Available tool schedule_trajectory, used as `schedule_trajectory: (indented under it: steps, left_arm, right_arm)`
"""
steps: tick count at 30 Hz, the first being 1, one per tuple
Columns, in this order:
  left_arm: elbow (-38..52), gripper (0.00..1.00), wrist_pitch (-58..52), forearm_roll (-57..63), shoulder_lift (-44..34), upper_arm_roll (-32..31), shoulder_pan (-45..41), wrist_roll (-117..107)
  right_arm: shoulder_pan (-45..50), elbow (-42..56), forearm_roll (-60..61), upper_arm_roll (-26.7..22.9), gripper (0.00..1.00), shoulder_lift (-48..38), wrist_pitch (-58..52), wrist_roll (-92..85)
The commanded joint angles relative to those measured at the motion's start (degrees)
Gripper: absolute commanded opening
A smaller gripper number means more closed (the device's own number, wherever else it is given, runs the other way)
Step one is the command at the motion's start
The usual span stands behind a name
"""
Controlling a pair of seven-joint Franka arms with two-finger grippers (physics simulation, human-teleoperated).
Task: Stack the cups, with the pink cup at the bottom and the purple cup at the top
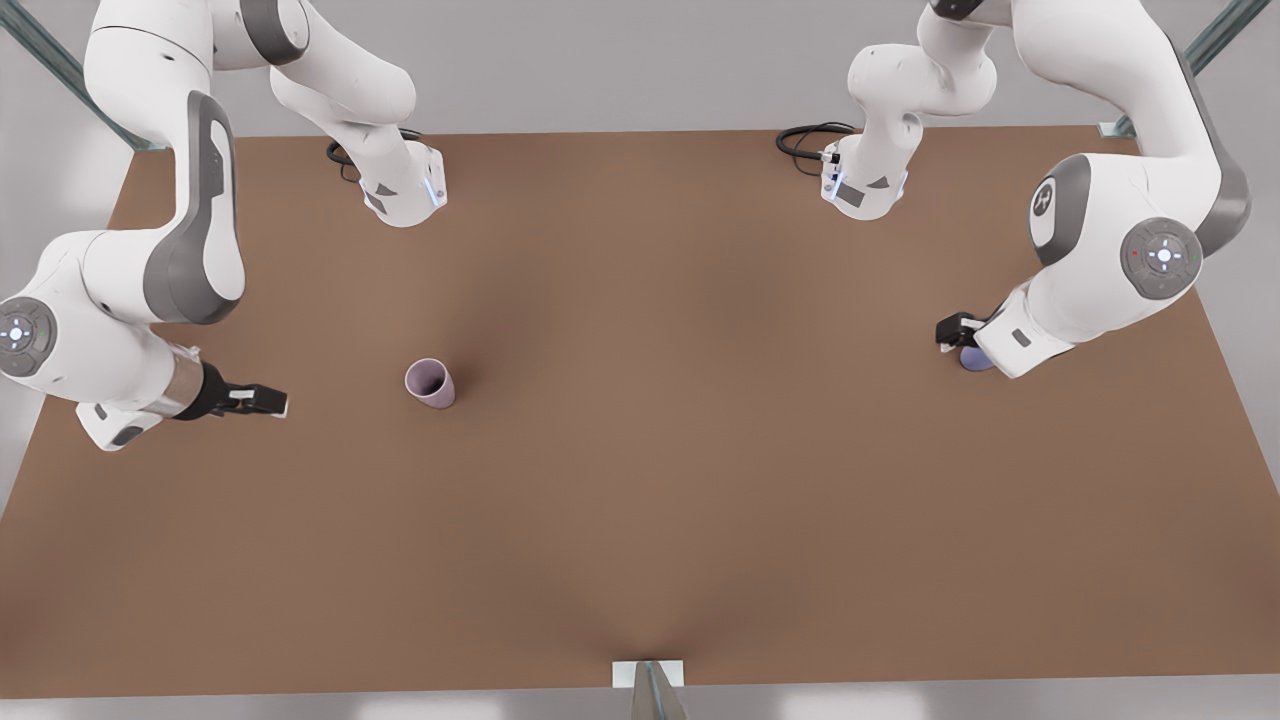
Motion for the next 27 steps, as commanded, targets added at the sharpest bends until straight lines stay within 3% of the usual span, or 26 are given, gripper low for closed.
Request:
schedule_trajectory:
  steps: [1, 10, 12, 18, 21, 27]
  left_arm:
    - [-0.02, 1.00, -0.34, 0.07, 0.04, 0.01, 0.00, 1.17]
    - [-0.72, 1.00, -1.74, 0.07, 0.49, -0.08, 0.17, 1.35]
    - [-0.81, 1.00, -2.36, 0.07, 0.13, -0.08, 0.17, 1.52]
    - [-0.72, 1.00, -1.66, 1.03, 0.92, 0.01, 0.17, 1.88]
    - [-0.72, 1.00, -1.66, 1.03, 1.01, 0.01, 0.17, 1.88]
    - [-0.72, 1.00, -2.54, 1.03, 0.92, 0.01, 0.17, 1.88]
  right_arm:
    - [-0.03, 0.03, 0.04, 0.00, 1.00, -0.07, 0.73, 0.34]
    - [0.41, -0.24, 0.04, 0.08, 1.00, 0.20, 0.91, 1.13]
    - [1.64, -1.29, 2.41, 0.17, 1.00, 4.41, 8.90, 5.44]
    - [0.94, -17.80, 2.32, 0.09, 1.00, 3.37, 22.70, 5.70]
    - [2.17, -37.15, 2.32, 0.70, 1.00, -5.43, 38.26, 7.02]
    - [8.58, -42.25, 1.18, 1.49, 1.00, -8.24, 38.52, 16.34]
